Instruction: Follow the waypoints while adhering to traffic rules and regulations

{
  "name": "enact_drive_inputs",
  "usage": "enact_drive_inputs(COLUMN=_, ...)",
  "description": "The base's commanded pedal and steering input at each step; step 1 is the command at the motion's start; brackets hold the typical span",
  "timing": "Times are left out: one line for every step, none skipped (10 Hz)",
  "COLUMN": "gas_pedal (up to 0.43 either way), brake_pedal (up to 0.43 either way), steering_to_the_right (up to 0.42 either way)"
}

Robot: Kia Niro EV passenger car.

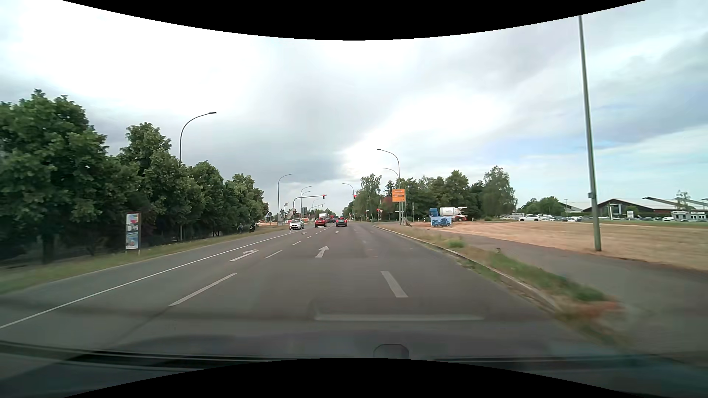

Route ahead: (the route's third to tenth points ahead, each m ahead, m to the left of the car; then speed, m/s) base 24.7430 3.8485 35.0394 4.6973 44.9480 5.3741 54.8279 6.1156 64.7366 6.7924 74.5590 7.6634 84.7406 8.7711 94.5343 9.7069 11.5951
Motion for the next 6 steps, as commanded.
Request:
enact_drive_inputs(gas_pedal=0.079, brake_pedal=0.000, steering_to_the_right=-0.047)
enact_drive_inputs(gas_pedal=0.079, brake_pedal=0.000, steering_to_the_right=-0.045)
enact_drive_inputs(gas_pedal=0.079, brake_pedal=0.000, steering_to_the_right=-0.039)
enact_drive_inputs(gas_pedal=0.067, brake_pedal=0.000, steering_to_the_right=-0.035)
enact_drive_inputs(gas_pedal=0.067, brake_pedal=0.000, steering_to_the_right=-0.029)
enact_drive_inputs(gas_pedal=0.067, brake_pedal=0.000, steering_to_the_right=-0.024)
